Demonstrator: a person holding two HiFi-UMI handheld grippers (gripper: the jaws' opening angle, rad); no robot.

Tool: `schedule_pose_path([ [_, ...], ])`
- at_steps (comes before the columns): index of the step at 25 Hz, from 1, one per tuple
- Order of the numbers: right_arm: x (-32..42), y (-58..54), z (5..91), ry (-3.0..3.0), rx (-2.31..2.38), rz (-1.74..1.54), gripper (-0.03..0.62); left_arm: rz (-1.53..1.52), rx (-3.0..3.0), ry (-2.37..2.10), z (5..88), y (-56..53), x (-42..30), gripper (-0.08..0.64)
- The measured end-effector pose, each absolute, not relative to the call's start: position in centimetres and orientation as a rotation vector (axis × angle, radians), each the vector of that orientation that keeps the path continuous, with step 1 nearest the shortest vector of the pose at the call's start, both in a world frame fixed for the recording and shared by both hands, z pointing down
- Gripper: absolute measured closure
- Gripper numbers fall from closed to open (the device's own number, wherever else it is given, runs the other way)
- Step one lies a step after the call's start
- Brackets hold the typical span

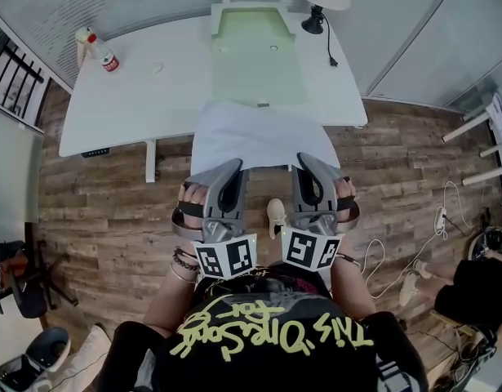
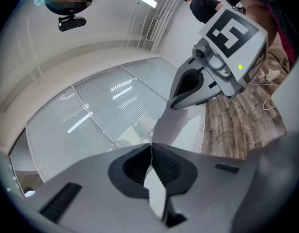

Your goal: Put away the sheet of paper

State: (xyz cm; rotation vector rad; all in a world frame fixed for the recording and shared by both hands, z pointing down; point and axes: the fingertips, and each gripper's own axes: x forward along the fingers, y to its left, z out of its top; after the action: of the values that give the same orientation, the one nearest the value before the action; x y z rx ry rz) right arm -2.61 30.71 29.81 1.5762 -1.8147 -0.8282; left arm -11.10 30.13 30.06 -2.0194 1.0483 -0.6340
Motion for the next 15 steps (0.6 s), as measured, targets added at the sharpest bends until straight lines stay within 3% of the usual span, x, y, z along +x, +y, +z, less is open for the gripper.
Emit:
schedule_pose_path([
  [15,0.4,22.6,29.5,-1.880,1.514,-0.872,0.584,-0.669,-1.976,1.106,29.6,22.3,-8.1,0.551],
])
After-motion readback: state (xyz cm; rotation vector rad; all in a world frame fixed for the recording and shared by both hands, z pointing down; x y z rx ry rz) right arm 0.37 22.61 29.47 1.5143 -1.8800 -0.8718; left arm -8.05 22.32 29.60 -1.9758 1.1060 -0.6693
